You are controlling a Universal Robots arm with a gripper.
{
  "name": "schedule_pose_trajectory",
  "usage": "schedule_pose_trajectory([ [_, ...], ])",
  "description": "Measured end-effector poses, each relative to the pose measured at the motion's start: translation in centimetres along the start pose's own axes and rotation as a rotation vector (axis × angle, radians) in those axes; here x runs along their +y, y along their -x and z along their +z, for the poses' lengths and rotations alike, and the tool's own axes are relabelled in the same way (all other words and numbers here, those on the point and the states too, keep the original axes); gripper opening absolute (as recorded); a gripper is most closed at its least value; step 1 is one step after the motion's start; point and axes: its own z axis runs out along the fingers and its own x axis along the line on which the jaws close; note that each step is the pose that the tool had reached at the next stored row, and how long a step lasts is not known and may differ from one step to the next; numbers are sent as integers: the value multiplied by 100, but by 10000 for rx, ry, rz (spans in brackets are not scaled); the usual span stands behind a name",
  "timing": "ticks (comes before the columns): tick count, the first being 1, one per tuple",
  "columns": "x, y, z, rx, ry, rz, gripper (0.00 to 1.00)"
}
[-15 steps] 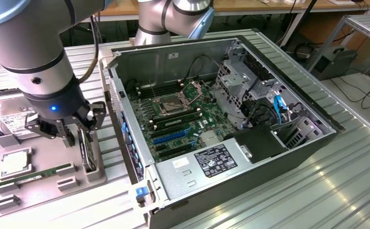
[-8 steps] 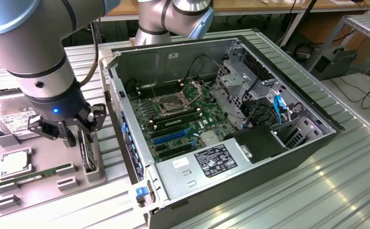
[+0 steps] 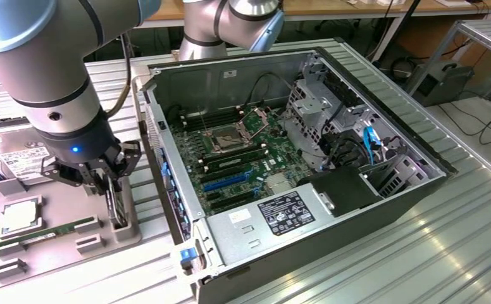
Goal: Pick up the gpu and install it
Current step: 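Pick up the gpu and move the gpu toward the slot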
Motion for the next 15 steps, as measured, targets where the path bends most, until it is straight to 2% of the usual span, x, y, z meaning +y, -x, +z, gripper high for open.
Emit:
schedule_pose_trajectory([
  [1, 0, 1, 1, 0, 0, 0, 34],
  [2, 0, 1, 1, 0, 1, -1, 27],
  [10, 0, 7, 4, 0, 4, -39, 27],
  [15, 3, 41, 6, 24, 25, -368, 27],
])
